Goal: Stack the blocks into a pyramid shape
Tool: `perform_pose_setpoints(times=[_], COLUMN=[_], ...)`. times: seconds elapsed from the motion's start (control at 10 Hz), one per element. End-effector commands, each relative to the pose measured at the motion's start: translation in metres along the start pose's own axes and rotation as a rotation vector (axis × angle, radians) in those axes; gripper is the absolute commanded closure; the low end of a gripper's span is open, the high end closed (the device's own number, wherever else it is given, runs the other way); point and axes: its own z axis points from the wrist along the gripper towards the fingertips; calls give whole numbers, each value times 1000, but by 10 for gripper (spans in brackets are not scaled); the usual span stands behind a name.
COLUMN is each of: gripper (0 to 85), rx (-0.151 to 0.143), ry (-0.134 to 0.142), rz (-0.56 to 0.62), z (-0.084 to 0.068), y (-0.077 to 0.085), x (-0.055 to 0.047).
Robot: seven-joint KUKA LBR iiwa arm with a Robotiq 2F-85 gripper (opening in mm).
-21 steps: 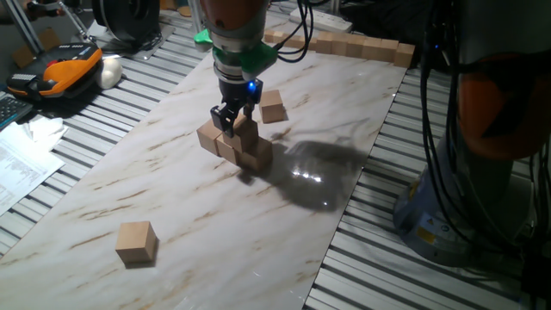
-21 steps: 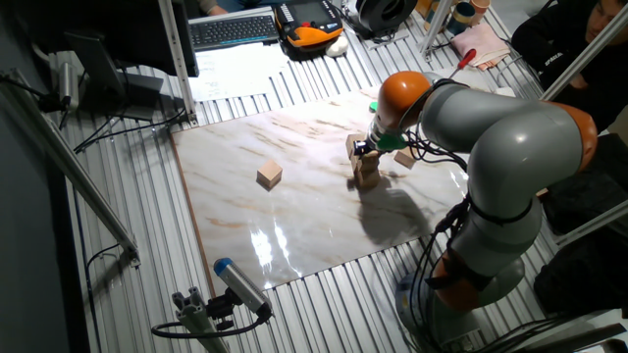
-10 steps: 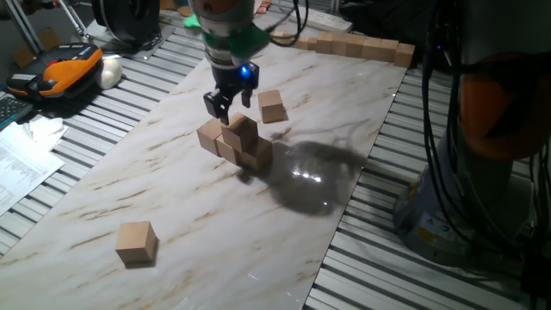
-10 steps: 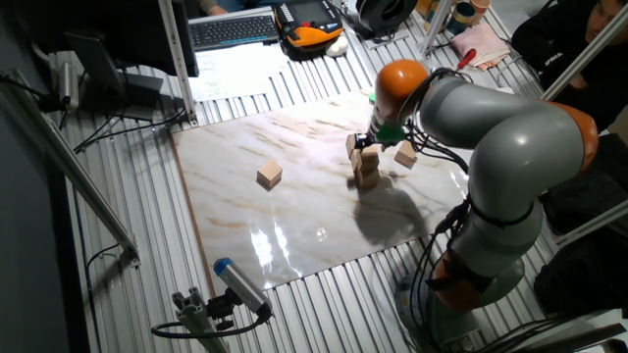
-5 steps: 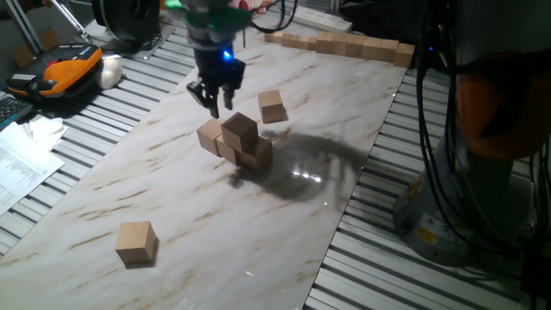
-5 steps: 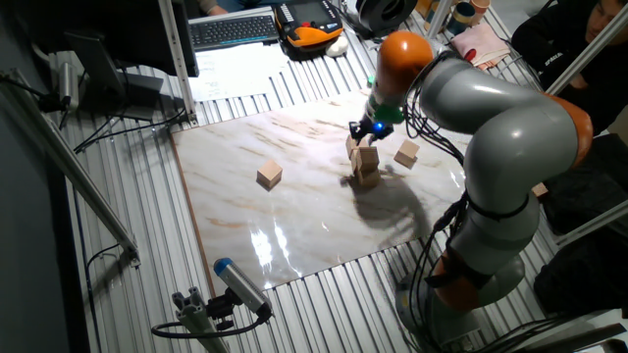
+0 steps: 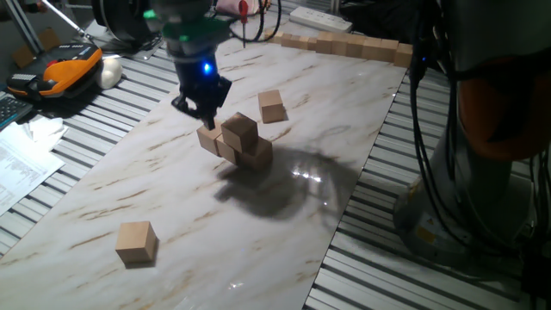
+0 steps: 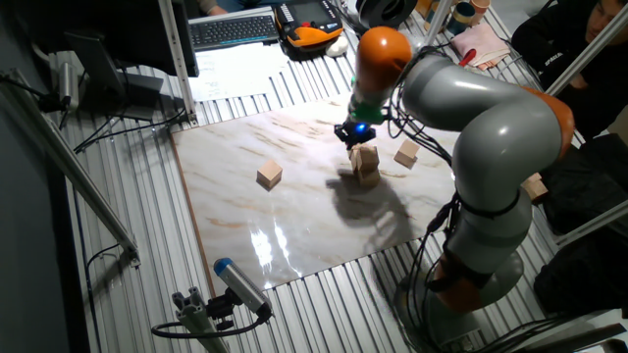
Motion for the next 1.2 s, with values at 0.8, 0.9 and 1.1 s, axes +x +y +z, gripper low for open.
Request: perform_pose_setpoints(times=[0.8,0.9,1.1], gripper=[850,850,850], rx=[22,-35,-26], ry=[-59,-31,-45], rz=[-184,-187,-222], z=[1,1,1], y=[0,0,0], x=[0,0,0])
